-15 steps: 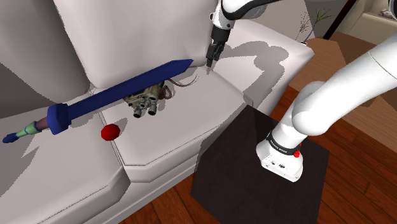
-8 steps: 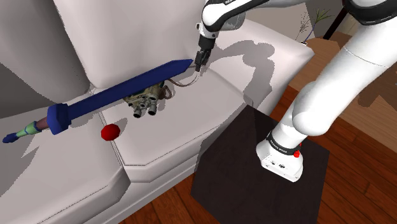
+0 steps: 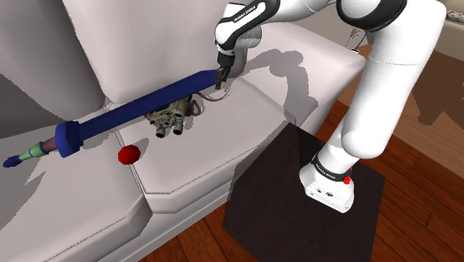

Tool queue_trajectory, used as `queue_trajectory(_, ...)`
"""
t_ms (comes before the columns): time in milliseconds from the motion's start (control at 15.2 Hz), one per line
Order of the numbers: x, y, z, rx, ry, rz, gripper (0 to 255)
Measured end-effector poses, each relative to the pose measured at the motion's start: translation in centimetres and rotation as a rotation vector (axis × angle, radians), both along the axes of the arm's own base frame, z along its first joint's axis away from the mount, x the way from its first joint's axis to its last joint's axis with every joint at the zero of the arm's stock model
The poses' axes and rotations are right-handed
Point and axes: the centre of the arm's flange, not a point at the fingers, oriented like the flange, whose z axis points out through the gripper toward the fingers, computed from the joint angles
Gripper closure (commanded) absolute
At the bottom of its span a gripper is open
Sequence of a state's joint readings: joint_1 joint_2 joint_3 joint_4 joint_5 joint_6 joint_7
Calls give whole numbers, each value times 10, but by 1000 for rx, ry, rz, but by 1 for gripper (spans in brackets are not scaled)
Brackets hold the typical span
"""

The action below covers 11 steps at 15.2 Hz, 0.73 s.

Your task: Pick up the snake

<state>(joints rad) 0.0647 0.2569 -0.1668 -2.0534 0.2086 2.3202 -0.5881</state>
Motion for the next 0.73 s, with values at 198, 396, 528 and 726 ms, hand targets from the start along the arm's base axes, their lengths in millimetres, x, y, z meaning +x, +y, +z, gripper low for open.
queue_trajectory(198, 30, 3, -29, 1, -7, 30, 0)
queue_trajectory(396, 59, -1, -57, 1, -15, 59, 0)
queue_trajectory(528, 76, 0, -75, 1, -19, 81, 0)
queue_trajectory(726, 87, 1, -93, 1, -23, 94, 0)
